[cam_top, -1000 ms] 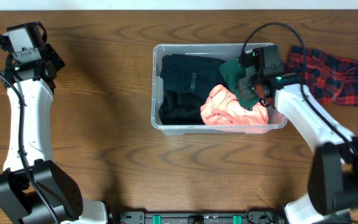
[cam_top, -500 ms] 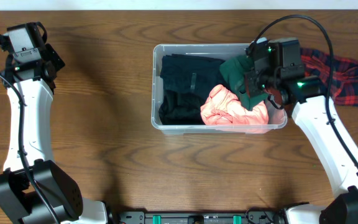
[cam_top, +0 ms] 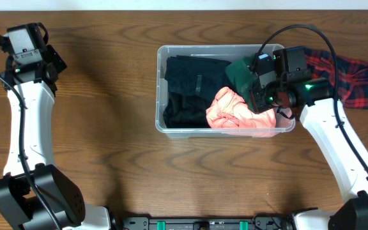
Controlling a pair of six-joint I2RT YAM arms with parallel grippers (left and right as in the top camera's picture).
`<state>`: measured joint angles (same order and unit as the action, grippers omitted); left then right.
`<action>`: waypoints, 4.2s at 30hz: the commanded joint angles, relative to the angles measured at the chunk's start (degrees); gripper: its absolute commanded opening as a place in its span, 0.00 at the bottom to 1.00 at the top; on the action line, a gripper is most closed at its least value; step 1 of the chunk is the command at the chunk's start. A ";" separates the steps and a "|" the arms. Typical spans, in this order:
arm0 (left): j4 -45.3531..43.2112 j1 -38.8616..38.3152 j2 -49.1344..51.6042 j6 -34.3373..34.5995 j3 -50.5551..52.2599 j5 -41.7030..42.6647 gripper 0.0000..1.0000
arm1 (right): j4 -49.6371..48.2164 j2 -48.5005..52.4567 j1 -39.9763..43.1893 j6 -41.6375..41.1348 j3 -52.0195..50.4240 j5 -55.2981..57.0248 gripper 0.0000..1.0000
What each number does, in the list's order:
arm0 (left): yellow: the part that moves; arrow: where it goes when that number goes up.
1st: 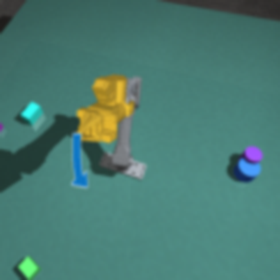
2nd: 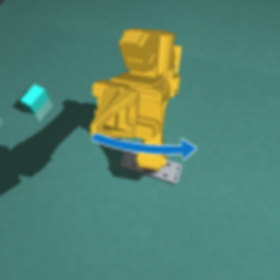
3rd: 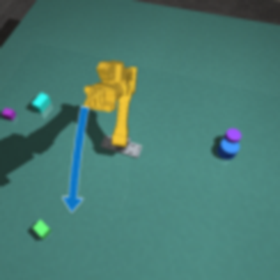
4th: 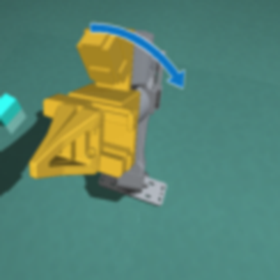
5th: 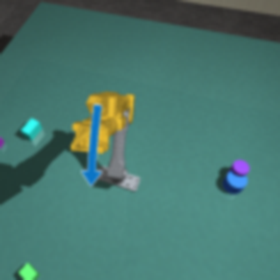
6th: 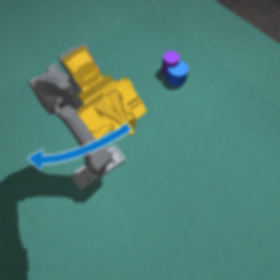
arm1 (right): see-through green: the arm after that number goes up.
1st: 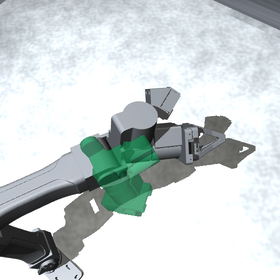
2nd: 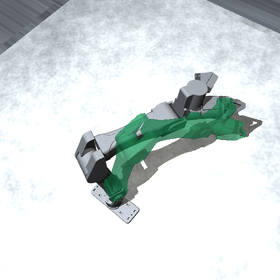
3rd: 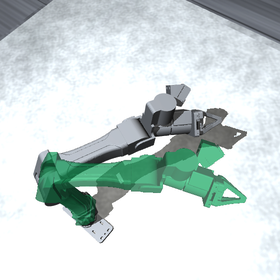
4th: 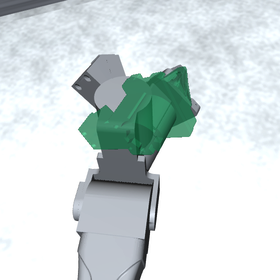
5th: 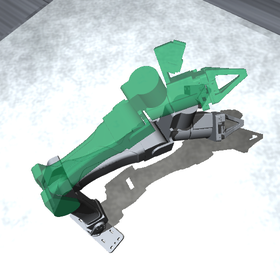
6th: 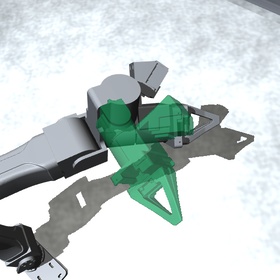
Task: Pack container
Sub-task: 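Push and tuck the green garment down with the right gripper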
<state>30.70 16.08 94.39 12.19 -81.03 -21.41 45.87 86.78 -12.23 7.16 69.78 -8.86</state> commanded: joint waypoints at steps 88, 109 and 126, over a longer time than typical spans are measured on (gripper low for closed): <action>0.13 0.13 -0.42 -0.04 -0.31 -0.74 0.98 | -0.81 11.41 -0.48 -5.81 4.31 13.77 0.01; 0.13 0.13 -0.42 -0.04 -0.31 -0.74 0.98 | -1.25 17.64 -0.55 -5.81 6.54 15.04 0.01; 0.13 0.13 -0.42 -0.04 -0.31 -0.74 0.98 | -10.84 10.21 -0.55 -5.81 6.60 15.04 0.01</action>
<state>30.70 16.08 94.39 12.19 -81.01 -21.41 36.69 96.07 -12.47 1.72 75.77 5.82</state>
